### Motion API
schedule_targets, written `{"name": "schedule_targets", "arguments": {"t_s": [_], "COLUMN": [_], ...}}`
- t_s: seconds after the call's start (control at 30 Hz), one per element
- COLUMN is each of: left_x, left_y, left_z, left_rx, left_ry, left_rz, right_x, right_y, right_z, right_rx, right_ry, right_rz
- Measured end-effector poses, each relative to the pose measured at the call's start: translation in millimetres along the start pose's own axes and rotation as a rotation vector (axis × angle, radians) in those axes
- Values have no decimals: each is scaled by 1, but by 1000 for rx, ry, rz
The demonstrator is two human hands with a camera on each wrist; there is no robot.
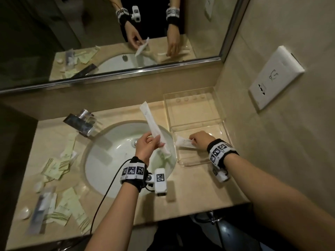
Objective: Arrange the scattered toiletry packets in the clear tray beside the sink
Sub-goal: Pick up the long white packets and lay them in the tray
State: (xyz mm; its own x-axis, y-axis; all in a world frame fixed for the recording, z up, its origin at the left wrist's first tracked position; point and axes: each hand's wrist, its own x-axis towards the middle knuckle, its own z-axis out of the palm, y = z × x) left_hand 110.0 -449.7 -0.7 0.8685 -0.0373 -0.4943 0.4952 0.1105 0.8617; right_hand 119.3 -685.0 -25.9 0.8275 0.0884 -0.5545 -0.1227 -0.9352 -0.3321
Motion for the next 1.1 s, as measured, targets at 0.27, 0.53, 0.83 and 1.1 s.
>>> {"name": "schedule_targets", "arguments": {"t_s": [0.27, 0.53, 0.83, 1.1], "left_x": [8, 13, 15, 25], "left_y": [-10, -18, -17, -24], "left_z": [-3, 7, 34, 54], "left_rx": [32, -16, -127, -9], "left_ry": [23, 0, -49, -49], "left_rz": [2, 6, -53, -37], "right_x": [6, -1, -4, -13], "right_y": [18, 25, 11, 16], "right_z": [32, 30, 1, -35], "right_rx": [-105, -76, 710, 526], "right_ry": [5, 29, 282, 151], "right_rz": [42, 49, 32, -44]}}
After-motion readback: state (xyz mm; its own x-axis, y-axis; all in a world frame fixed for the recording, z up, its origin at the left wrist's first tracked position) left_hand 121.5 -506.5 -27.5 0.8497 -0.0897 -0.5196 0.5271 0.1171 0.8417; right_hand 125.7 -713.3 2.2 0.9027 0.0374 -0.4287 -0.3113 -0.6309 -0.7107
